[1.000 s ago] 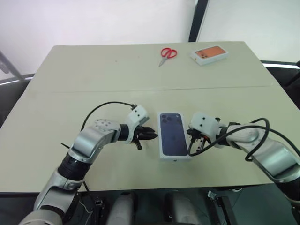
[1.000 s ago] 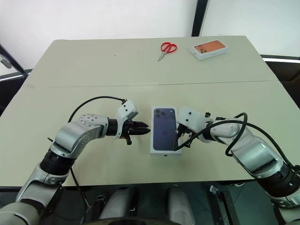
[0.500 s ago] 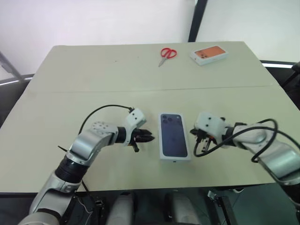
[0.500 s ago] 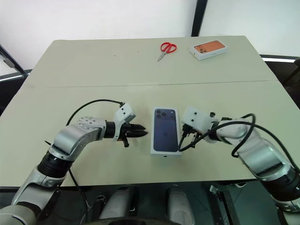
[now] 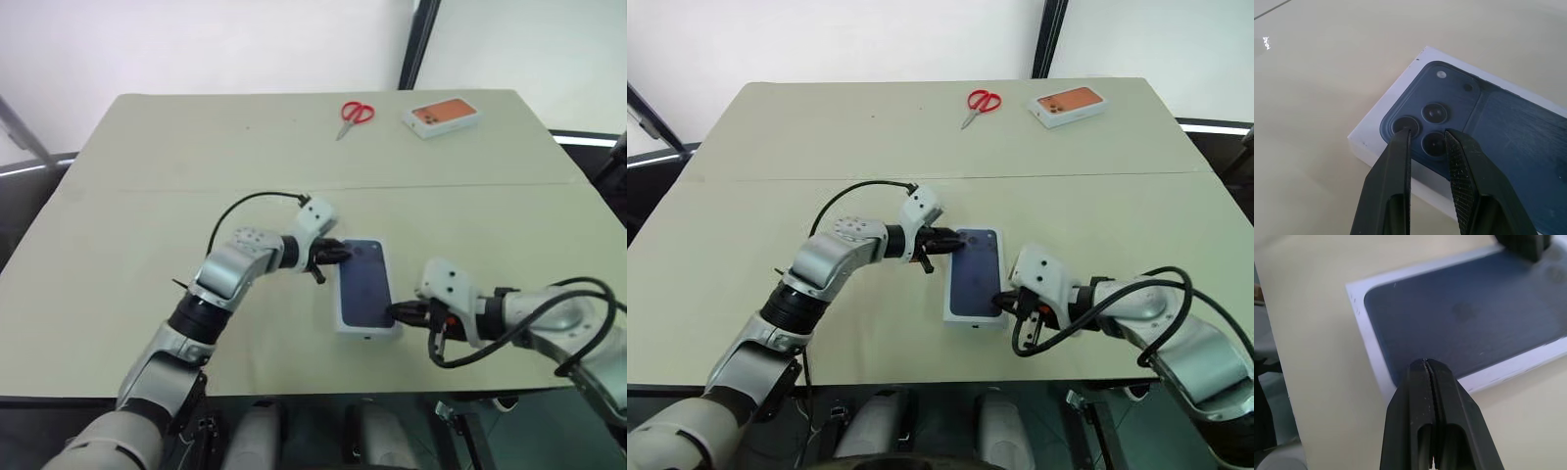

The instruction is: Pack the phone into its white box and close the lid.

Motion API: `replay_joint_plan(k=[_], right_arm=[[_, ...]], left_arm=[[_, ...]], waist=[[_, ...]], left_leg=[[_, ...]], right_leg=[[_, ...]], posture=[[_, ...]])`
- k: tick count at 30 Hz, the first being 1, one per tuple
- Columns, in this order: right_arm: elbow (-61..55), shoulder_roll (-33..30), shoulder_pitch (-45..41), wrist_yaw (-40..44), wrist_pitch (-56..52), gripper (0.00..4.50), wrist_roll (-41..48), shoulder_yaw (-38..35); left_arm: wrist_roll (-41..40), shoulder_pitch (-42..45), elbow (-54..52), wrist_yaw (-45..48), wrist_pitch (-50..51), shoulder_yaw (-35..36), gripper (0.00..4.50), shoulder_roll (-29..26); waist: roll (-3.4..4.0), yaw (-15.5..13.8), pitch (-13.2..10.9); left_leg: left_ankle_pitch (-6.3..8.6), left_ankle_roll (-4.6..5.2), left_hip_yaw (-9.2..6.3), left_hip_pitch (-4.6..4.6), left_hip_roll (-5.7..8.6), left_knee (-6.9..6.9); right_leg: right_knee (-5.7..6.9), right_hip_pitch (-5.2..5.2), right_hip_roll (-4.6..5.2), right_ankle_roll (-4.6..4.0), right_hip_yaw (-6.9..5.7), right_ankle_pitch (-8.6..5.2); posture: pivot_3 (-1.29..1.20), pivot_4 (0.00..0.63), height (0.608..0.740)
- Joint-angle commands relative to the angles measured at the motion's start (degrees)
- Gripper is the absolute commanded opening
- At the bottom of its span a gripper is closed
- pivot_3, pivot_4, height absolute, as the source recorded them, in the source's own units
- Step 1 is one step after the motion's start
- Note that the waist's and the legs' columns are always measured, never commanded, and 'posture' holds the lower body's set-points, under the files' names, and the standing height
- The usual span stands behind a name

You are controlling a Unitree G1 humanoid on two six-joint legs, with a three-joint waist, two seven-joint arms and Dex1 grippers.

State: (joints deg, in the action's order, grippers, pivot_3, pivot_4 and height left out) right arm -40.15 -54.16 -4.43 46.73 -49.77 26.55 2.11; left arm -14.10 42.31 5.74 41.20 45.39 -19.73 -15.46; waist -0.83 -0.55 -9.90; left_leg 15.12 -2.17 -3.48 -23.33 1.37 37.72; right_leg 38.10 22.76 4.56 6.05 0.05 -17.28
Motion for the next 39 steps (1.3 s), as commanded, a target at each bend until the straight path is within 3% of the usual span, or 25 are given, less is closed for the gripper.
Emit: replay_joint_plan(k=[1,11,15,19,23,29,34,39], right_arm=[[-2.54,-0.44,1.83,-1.24,0.14,0.05,-1.05,0.97],[-0.63,-0.24,2.19,-3.84,0.94,0.05,-4.12,3.06],[1.78,4.99,-0.98,-7.63,4.73,0.05,-3.93,-1.07],[8.16,12.51,-6.71,-13.32,7.54,0.05,-4.00,-6.70],[16.89,14.96,-11.30,-13.14,9.70,0.05,-2.71,-10.83],[27.13,16.31,-15.87,-9.76,14.42,0.05,-2.56,-11.06],[30.60,16.37,-17.41,-6.51,16.79,0.05,-3.48,-8.41],[31.14,16.23,-17.40,-3.99,17.56,0.05,-4.37,-5.73]], left_arm=[[1.94,0.31,1.61,0.41,1.23,-1.88,1.13,-0.33],[3.59,-2.38,2.59,0.36,1.57,-2.97,1.13,-1.30],[0.60,-4.59,-1.10,0.12,-3.54,4.40,1.13,-1.60],[-1.53,-9.94,-8.46,1.02,-12.26,12.38,1.13,-5.48],[-4.25,-17.31,-13.64,0.84,-15.64,21.88,1.13,-10.63],[-7.24,-28.26,-14.42,2.10,-18.87,33.71,1.13,-17.37],[-6.10,-32.14,-13.16,1.56,-21.17,36.40,1.13,-20.79],[-7.64,-33.35,-15.20,-1.04,-20.04,37.21,1.13,-20.16]], waist=[[-0.01,-0.01,0.01],[-0.10,0.10,0.18],[-0.11,0.48,0.17],[-0.04,1.32,0.11],[-0.04,1.06,0.09],[-0.01,1.23,0.08],[0.02,0.94,0.06],[0.02,1.21,0.06]], left_leg=[[0.00,0.01,0.00,0.00,0.00,0.02],[0.22,0.34,-0.01,0.47,-0.09,0.16],[0.23,0.36,-0.01,0.54,-0.15,0.14],[0.22,0.34,0.05,0.45,-0.20,0.07],[0.20,0.30,0.06,0.34,-0.18,0.00],[0.21,0.31,0.10,0.31,-0.11,0.03],[0.21,0.31,0.09,0.29,-0.13,0.01],[0.21,0.31,0.10,0.27,-0.11,0.01]], right_leg=[[-0.01,-0.01,0.00,0.00,0.00,0.00],[-0.09,-0.60,-0.02,0.06,-0.01,-0.05],[-0.09,-0.64,-0.02,0.07,0.01,-0.06],[0.01,-0.38,-0.03,0.07,0.12,-0.05],[-0.04,-0.29,0.03,0.07,0.13,-0.05],[-0.10,-0.30,0.12,0.06,0.12,-0.05],[-0.09,-0.28,0.13,0.06,0.10,-0.05],[-0.10,-0.26,0.15,0.06,0.10,-0.05]], posture=[[0.00,0.150,0.740],[0.00,0.150,0.740],[0.00,0.150,0.740],[0.00,0.150,0.740],[0.00,0.150,0.740],[0.00,0.150,0.740],[0.00,0.150,0.740],[0.00,0.150,0.740]])
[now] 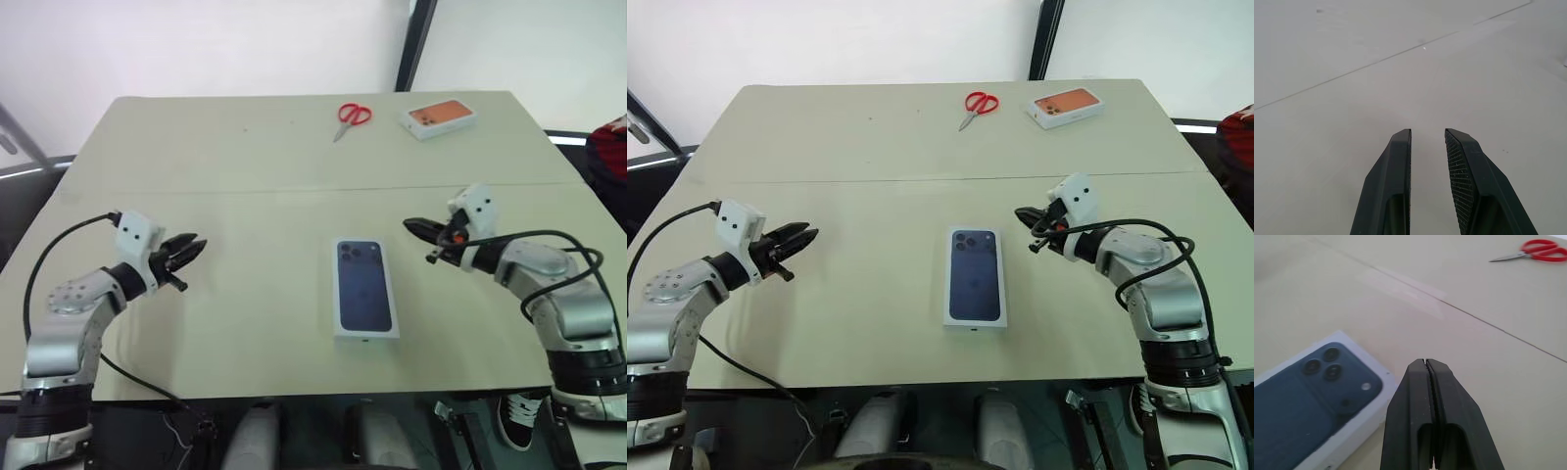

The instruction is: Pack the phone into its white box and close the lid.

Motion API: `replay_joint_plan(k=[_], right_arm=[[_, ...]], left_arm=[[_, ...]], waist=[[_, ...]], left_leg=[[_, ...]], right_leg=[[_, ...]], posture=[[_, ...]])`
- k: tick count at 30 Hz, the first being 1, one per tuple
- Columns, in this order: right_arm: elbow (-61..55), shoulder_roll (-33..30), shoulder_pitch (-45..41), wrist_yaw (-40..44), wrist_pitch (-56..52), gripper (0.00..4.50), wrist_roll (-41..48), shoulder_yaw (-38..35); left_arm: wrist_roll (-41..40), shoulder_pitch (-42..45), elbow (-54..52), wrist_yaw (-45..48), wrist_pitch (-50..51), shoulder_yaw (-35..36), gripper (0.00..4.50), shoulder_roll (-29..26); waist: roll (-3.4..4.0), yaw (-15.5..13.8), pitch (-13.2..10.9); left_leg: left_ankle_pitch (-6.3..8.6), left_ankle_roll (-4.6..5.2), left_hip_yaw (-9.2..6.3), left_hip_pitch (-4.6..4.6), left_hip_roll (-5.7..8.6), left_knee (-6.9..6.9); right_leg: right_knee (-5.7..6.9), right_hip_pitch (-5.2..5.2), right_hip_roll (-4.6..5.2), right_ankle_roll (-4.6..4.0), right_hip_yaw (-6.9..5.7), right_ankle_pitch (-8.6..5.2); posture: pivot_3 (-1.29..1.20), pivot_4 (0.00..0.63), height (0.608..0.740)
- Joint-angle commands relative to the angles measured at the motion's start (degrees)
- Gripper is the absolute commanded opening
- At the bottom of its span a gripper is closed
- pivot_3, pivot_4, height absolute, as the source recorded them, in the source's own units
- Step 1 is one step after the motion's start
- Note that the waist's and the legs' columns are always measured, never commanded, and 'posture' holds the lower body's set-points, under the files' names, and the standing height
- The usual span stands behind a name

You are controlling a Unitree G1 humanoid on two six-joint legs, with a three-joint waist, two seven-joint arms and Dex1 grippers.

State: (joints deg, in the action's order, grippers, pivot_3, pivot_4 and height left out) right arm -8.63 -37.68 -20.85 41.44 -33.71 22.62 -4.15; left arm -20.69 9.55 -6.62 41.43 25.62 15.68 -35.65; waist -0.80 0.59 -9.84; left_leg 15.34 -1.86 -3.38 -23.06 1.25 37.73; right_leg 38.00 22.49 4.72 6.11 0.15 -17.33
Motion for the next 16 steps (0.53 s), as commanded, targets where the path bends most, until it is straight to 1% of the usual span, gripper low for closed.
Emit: replay_joint_plan(k=[1,6,16], right_arm=[[-0.32,-0.22,-0.94,1.70,1.76,0.05,-0.53,0.91],[0.06,0.97,-1.15,1.49,2.39,0.05,-0.87,1.25],[-1.24,2.65,0.13,-0.54,3.53,0.05,-2.24,0.97]], left_arm=[[-1.15,-0.97,-3.42,-1.71,-0.08,1.58,1.13,0.26],[-1.52,-2.07,-4.06,-2.90,-0.10,1.00,1.13,0.93],[-2.57,-0.61,-2.87,-4.12,0.29,0.78,1.13,1.02]], waist=[[0.00,0.07,0.00],[0.00,0.12,0.00],[0.00,0.06,0.00]], left_leg=[[0.00,0.00,0.00,0.00,-0.01,0.00],[0.00,0.00,0.01,0.00,-0.04,-0.03],[0.00,-0.01,0.02,-0.01,-0.03,-0.04]], right_leg=[[0.01,0.02,-0.01,0.00,0.00,0.00],[0.01,0.05,-0.02,0.00,0.01,0.00],[0.01,0.05,-0.01,-0.01,0.02,0.00]], posture=[[0.00,0.150,0.740],[0.00,0.150,0.740],[0.00,0.150,0.740]])
